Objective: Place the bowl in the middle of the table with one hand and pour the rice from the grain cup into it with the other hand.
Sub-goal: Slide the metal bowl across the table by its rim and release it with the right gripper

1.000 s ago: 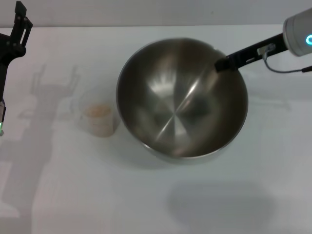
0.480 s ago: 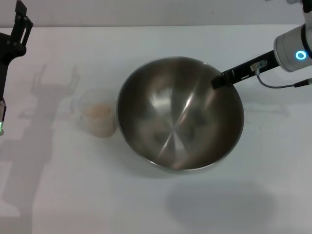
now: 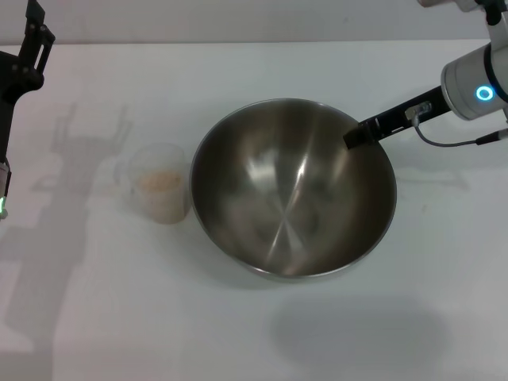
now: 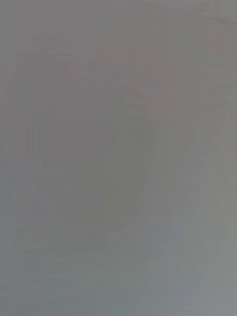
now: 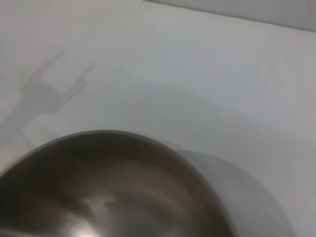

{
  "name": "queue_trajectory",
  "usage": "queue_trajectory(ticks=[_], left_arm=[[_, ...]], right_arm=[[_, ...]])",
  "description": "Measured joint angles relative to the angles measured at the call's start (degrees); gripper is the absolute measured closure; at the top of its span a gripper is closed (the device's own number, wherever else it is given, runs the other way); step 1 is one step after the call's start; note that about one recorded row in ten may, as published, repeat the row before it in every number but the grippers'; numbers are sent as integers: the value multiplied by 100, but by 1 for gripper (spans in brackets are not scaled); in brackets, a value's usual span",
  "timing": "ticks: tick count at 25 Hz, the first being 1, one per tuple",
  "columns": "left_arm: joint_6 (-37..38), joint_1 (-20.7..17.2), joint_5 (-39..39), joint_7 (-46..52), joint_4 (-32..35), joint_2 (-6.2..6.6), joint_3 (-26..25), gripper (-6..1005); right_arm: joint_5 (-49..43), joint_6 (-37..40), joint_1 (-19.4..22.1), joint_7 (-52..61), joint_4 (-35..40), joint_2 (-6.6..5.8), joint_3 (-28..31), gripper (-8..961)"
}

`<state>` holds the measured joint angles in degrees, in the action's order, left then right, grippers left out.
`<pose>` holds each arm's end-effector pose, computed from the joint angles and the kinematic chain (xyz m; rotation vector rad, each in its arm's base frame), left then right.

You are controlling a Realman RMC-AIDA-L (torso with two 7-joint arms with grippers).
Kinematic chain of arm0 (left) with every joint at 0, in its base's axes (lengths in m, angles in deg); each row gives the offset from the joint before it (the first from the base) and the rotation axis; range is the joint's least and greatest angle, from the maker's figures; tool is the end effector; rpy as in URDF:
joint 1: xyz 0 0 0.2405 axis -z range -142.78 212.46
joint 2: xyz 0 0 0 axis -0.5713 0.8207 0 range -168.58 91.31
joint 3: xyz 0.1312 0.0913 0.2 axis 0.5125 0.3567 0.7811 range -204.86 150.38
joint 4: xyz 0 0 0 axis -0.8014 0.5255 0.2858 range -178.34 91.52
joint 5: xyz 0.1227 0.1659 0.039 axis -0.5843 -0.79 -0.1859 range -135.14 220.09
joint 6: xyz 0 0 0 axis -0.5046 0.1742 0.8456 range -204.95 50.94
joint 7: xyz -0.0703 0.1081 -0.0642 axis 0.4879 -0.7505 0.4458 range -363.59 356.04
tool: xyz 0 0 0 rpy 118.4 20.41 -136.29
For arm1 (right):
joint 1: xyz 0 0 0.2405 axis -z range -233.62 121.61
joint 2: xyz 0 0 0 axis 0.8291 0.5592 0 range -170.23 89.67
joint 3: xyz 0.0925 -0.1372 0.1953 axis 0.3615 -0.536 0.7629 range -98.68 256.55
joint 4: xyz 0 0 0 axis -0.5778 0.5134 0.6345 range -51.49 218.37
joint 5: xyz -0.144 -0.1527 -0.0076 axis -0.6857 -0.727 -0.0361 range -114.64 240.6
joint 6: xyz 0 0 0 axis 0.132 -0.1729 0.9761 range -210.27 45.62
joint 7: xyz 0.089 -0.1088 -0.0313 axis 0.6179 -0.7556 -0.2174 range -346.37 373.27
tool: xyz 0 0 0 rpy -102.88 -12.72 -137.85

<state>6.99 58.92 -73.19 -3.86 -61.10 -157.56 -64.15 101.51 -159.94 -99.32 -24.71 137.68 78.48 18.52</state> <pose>-0.2768 0.3206 0.0007 -1.4269 -0.3089 -0.9425 0.1981 0.4031 -0.0033 -2.5079 1.2412 -0.0819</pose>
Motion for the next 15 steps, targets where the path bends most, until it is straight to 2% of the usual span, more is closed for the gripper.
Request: queue_trajectory(ticks=[6,15], left_arm=[[1,0,0,0,-14,0,0,174],[5,-14,1,0,-17,-8,0,174]], right_arm=[[-3,21,-83,16,-76,-2,4,925],[-4,20,-100,-12,57,-3,4,753]])
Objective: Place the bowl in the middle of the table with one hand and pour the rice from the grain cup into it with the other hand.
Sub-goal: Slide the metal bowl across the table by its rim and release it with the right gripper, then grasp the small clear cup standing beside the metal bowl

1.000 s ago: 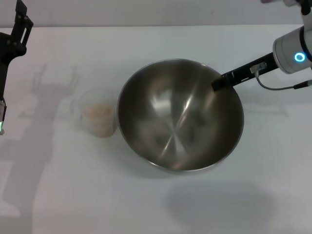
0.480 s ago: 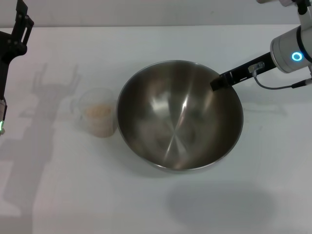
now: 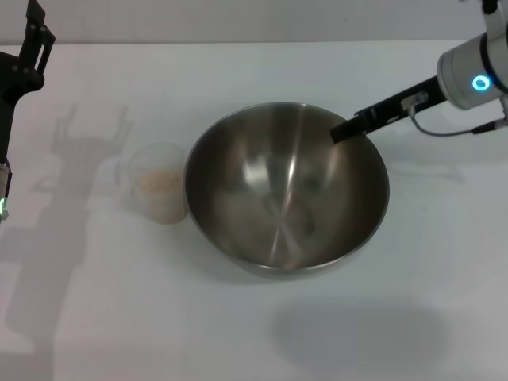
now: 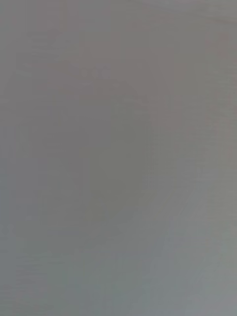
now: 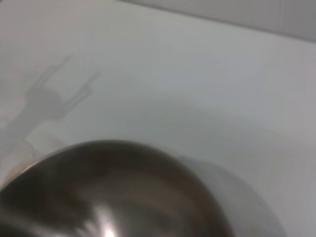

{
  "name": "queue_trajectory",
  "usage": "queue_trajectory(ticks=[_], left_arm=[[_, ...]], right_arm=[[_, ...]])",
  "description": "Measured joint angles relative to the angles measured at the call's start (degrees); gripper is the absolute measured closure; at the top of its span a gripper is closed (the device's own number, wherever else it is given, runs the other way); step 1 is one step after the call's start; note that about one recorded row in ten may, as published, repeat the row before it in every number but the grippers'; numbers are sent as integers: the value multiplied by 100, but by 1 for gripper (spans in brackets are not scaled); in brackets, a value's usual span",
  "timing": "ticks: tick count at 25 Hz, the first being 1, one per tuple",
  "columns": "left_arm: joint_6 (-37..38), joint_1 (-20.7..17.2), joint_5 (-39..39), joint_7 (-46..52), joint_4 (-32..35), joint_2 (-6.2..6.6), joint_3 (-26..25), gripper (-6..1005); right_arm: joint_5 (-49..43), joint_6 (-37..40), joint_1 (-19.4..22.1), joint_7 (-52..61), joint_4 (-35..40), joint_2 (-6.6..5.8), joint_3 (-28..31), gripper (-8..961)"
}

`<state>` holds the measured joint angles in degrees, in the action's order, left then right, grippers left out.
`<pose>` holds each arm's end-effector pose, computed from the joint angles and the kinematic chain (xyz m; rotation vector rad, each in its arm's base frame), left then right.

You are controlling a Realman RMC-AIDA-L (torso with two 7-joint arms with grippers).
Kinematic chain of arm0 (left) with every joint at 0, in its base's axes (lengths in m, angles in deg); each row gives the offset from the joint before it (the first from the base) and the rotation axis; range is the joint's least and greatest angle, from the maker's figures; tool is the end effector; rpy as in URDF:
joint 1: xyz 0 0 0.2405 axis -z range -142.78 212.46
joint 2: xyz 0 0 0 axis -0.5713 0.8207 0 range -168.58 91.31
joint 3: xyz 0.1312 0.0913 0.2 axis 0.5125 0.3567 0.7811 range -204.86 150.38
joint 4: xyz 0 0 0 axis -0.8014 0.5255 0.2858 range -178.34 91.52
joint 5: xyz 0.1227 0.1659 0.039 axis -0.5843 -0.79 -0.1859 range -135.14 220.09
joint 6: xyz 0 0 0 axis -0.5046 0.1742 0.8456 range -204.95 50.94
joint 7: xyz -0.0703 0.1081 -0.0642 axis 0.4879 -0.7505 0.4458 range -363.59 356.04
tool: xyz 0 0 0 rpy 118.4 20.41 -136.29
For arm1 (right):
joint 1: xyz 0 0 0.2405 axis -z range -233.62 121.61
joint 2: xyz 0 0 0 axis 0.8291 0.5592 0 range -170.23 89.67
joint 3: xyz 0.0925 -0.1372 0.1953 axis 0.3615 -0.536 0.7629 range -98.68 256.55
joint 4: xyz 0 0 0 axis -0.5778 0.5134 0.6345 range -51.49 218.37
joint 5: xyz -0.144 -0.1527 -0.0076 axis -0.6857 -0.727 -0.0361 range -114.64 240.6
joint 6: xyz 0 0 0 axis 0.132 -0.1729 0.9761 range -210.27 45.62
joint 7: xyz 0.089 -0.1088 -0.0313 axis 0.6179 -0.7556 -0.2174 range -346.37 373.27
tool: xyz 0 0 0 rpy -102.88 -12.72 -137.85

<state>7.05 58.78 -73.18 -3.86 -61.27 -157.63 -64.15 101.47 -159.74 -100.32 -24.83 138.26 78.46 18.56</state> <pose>-0.2766 0.3198 0.0002 -1.4250 -0.3119 -0.9451 0.1893 0.4080 -0.0013 -2.5148 1.2032 -0.0711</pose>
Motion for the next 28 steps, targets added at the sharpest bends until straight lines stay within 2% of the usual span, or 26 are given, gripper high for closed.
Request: queue_trajectory(ticks=[6,13,17,19,20,21,22,23,24,26,27,28], left_arm=[[19,-34,0,0,-11,-9,12,174],[102,-68,0,0,-16,-4,52,174],[115,-103,0,0,-16,-1,53,175],[116,-107,0,0,-16,-1,53,175],[118,-114,0,0,-19,0,53,175],[119,-122,0,0,-29,0,53,175],[121,-129,0,0,-40,-1,53,175],[121,-129,0,0,-40,-1,53,175],[127,-139,-1,0,-52,-1,53,175],[138,-148,-1,0,-60,-4,59,175],[138,-148,-1,0,-60,-4,59,175],[138,-153,1,0,-60,-8,61,175]], right_arm=[[-8,11,22,-13,400,0,1,540],[48,210,9,-168,808,11,0,462],[66,531,77,-371,1004,35,-8,463],[131,1052,190,-646,1057,51,-96,463],[131,1052,190,-646,1057,51,-96,463],[267,1516,325,-846,1102,55,-268,463],[267,1516,325,-846,1102,55,-268,463],[476,2073,538,-1095,1205,55,-544,464],[476,2073,538,-1095,1205,55,-544,464],[764,2940,894,-1423,1394,55,-1108,464],[764,2940,894,-1423,1394,55,-1108,464],[933,3614,1144,-1626,1523,55,-1530,465]])
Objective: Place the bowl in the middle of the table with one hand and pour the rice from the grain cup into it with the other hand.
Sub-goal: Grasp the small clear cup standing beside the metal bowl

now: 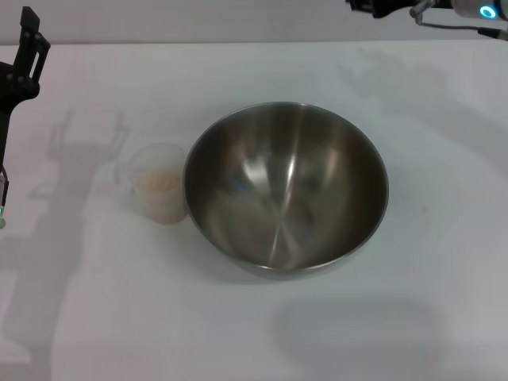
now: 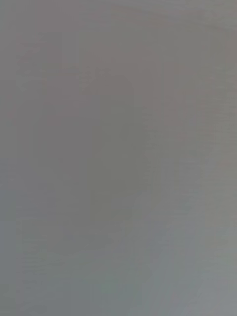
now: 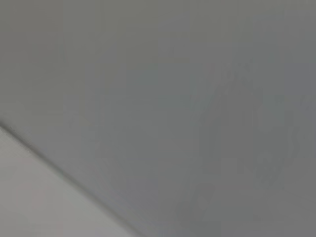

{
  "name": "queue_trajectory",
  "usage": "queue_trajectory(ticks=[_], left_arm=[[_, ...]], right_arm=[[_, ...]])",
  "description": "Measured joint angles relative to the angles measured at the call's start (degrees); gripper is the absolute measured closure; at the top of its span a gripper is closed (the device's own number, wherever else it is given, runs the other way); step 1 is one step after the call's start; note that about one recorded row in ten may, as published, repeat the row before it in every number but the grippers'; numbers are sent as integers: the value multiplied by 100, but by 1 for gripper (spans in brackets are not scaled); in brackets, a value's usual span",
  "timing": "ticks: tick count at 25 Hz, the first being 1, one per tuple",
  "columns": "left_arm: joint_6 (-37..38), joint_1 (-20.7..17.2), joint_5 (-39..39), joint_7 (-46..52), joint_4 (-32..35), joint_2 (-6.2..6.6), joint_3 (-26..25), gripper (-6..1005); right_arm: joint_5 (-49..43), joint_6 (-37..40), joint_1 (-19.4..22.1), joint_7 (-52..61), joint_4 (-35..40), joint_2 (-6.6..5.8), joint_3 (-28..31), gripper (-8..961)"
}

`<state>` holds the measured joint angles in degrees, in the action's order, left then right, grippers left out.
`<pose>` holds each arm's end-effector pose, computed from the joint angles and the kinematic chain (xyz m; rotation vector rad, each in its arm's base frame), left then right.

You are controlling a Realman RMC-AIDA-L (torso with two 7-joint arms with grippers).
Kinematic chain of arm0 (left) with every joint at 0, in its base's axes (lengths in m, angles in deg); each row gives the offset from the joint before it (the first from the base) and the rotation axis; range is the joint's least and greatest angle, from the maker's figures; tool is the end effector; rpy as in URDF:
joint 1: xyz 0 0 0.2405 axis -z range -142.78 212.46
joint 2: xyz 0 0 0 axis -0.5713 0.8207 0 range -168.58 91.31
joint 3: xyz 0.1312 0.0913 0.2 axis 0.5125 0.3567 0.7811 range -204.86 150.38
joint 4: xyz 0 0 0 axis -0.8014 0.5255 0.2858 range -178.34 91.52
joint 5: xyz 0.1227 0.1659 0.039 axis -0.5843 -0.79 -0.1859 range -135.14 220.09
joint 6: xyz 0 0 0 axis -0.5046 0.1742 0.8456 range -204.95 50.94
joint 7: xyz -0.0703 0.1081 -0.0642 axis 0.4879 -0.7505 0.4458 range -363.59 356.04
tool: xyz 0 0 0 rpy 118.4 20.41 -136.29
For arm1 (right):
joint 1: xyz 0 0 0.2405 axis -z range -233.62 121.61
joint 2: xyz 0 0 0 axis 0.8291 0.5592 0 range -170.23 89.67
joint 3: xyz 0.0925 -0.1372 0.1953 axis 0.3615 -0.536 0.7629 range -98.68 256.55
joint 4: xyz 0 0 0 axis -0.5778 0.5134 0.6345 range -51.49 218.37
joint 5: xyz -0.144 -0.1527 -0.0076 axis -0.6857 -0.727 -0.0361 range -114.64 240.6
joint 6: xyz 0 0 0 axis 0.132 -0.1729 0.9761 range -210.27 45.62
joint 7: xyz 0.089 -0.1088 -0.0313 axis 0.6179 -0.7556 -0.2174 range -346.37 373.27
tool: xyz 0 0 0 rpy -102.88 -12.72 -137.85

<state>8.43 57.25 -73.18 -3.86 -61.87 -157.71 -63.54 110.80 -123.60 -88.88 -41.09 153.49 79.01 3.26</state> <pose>-0.2795 0.3107 -0.0004 -1.4141 -0.3148 -0.9530 0.1558 0.4415 0.0332 -2.2081 0.4400 0.2163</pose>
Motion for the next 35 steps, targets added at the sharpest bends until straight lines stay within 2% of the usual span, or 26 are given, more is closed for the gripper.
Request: queue_trajectory(ticks=[1,3,4,7,8,9,10,11,12,13,14,15,16,17,18,20,22,23,24,25,26,27,28,29,30,35], left_arm=[[0,0,0,0,0,0,0,175],[1,-31,-1,0,-16,-2,7,175],[1,-31,-1,0,-16,-2,7,175],[1,-97,-1,0,-94,-2,11,175],[4,-154,0,0,-155,-1,10,175],[4,-154,0,0,-155,-1,10,175],[10,-187,-1,0,-173,1,11,175],[10,-187,-1,0,-173,1,11,175],[11,-191,-2,0,-174,3,11,175],[14,-215,-7,0,-175,5,16,175],[14,-215,-7,0,-175,5,16,175],[15,-221,-7,0,-175,6,16,175],[16,-228,-9,0,-175,7,17,175],[16,-236,-9,0,-175,10,17,175],[17,-245,-10,0,-172,14,18,175],[12,-262,-10,0,-155,11,18,175],[4,-273,-11,0,-147,9,18,175],[-11,-329,-10,0,-136,7,19,175],[-11,-329,-10,0,-136,7,19,175],[-5,-400,-10,0,-148,3,55,175],[-5,-400,-10,0,-148,3,55,175],[3,-432,-9,0,-154,3,103,175],[3,-432,-9,0,-154,3,103,175],[3,-432,-9,0,-154,3,103,175],[15,-484,-10,0,-154,7,236,175],[-71,-643,-10,-32,-85,-2,648,175]], right_arm=[[0,0,0,0,0,0,0,465],[304,1148,399,-333,127,-2,-642,465],[304,1148,399,-333,127,-2,-642,464],[876,2673,813,-738,123,-3,-1371,463],[1211,3674,953,-905,-12,-3,-1861,462],[1211,3674,953,-905,-12,-3,-1861,463],[1410,4720,989,-941,-280,-3,-2367,463],[1410,4720,989,-941,-280,-3,-2367,464],[1432,5256,980,-877,-443,-4,-2627,464],[1416,6284,939,-679,-736,-7,-3128,465],[1416,6284,939,-679,-736,-7,-3128,465],[1391,7178,898,-446,-1015,-5,-3612,464],[1391,7178,898,-446,-1015,-5,-3612,464],[1368,7606,877,-283,-1154,-4,-3807,463],[1202,8444,852,277,-1515,1,-4158,463],[1024,8745,848,670,-1691,2,-4235,462],[489,9339,839,1828,-2207,2,-4313,462],[-45,9867,804,3134,-2760,-2,-4309,462],[-45,9867,804,3134,-2760,-2,-4309,462],[-462,10422,729,4466,-3457,-17,-4280,462],[-462,10422,729,4466,-3457,-17,-4280,463],[-666,10774,676,5156,-3902,-23,-4271,463],[-891,11380,563,6132,-4680,-32,-4271,463],[-891,11380,563,6132,-4680,-32,-4271,463],[-981,11861,505,6775,-5290,-33,-4293,463],[-1005,12390,621,7270,-5907,-26,-4313,463]])
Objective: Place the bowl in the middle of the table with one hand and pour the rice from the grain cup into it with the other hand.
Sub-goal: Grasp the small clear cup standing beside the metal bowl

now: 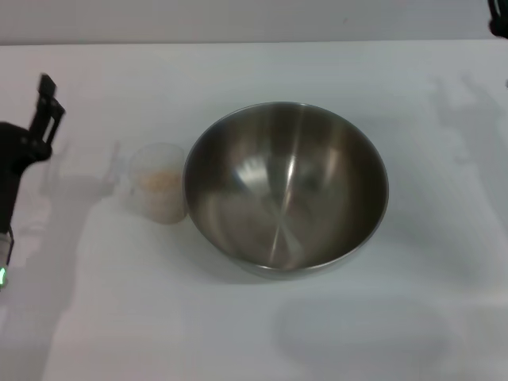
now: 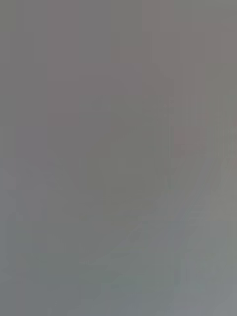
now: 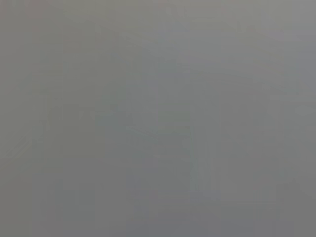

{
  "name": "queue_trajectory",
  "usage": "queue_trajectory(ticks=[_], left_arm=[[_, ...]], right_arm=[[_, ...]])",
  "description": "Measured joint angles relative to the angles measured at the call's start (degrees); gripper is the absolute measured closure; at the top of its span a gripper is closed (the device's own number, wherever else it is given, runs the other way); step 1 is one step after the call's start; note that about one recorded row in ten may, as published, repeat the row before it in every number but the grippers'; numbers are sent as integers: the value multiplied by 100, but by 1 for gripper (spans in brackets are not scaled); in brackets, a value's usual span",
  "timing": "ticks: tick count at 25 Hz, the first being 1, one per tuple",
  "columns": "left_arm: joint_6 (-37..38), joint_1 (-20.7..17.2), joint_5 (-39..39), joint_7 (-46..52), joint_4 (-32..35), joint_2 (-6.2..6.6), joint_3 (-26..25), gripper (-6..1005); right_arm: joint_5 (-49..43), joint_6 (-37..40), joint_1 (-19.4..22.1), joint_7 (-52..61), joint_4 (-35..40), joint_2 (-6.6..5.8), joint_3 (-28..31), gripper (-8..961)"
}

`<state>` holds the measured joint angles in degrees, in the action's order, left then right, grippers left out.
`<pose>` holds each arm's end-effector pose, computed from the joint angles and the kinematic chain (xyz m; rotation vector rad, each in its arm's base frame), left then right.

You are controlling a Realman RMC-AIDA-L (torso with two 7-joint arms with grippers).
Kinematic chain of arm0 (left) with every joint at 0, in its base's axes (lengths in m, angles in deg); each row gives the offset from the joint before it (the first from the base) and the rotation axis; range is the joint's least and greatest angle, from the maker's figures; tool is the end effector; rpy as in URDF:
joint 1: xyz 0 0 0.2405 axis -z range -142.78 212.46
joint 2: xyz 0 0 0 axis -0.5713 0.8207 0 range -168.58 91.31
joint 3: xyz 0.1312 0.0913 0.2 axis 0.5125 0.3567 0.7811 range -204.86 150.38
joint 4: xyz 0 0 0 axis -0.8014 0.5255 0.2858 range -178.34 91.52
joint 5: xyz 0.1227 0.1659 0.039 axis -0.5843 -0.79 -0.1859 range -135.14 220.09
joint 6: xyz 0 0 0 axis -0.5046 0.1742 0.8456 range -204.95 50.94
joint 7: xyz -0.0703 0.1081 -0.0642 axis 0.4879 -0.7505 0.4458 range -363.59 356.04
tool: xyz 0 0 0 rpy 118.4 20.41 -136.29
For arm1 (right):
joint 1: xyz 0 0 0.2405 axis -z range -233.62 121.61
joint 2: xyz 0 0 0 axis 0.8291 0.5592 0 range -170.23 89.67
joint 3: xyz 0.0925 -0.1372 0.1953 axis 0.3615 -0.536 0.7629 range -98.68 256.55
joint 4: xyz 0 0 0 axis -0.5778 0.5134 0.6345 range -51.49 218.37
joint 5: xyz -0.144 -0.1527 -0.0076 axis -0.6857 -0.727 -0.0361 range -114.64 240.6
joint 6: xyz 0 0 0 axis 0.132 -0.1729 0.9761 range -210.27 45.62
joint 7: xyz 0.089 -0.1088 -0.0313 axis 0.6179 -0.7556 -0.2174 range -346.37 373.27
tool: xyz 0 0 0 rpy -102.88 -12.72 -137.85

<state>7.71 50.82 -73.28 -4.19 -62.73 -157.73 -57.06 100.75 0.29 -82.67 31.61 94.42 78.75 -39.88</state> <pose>-0.3020 0.2716 -0.0209 -1.5015 -0.3871 -0.8800 0.2799 0.3390 0.0199 -1.4724 0.3994 1.1032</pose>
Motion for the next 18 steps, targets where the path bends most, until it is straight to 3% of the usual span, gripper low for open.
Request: queue_trajectory(ticks=[18], left_arm=[[-406,-458,7,-32,-58,0,1250,174]], right_arm=[[-22,-203,-213,-288,-493,-57,47,463]])
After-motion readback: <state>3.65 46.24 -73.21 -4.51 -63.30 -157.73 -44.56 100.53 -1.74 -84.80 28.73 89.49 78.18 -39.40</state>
